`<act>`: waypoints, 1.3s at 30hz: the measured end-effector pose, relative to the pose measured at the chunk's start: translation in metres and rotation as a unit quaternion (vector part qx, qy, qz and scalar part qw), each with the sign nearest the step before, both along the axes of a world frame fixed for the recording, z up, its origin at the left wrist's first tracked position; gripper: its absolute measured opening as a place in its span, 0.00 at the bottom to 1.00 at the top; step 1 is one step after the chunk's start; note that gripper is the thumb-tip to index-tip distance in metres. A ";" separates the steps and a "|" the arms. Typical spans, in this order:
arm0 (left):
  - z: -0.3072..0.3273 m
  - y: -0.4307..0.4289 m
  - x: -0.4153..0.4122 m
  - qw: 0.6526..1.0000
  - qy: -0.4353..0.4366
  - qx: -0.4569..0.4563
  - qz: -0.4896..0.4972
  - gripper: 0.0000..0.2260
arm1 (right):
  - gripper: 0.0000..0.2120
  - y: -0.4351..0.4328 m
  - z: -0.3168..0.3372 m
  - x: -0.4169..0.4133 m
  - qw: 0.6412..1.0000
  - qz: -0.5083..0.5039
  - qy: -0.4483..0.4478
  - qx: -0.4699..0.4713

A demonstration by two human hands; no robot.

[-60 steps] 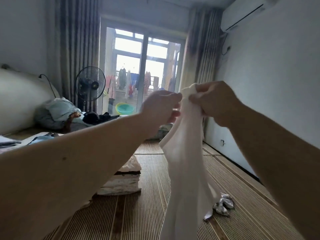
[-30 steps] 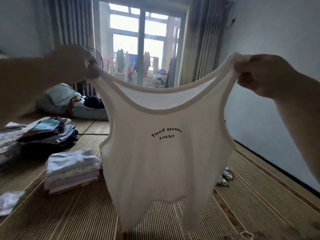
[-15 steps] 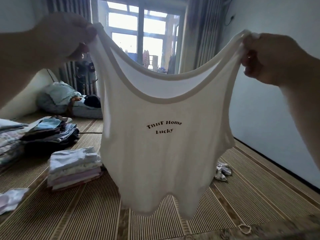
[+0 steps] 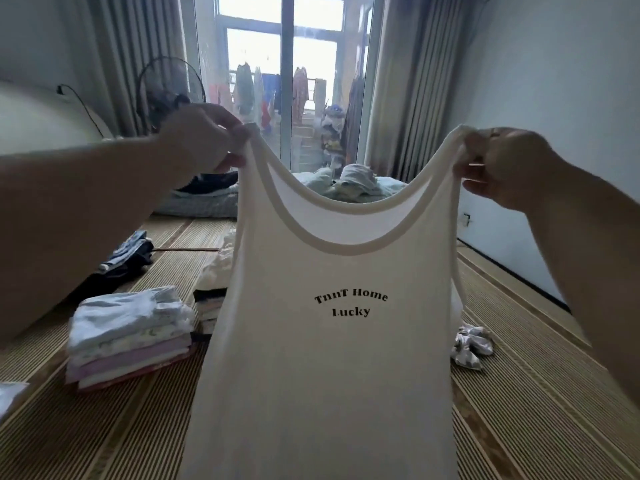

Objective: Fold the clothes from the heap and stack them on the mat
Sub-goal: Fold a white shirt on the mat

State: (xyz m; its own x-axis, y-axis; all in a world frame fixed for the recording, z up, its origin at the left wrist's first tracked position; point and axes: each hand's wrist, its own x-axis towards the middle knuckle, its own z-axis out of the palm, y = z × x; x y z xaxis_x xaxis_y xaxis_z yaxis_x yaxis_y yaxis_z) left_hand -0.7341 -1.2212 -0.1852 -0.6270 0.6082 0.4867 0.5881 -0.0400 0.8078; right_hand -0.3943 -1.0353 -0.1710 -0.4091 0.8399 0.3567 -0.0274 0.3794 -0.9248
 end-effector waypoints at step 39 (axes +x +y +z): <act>-0.357 0.007 0.059 0.802 0.281 -0.499 -0.173 0.35 | 0.26 -0.072 -0.370 -0.019 0.822 -0.056 -0.545 0.156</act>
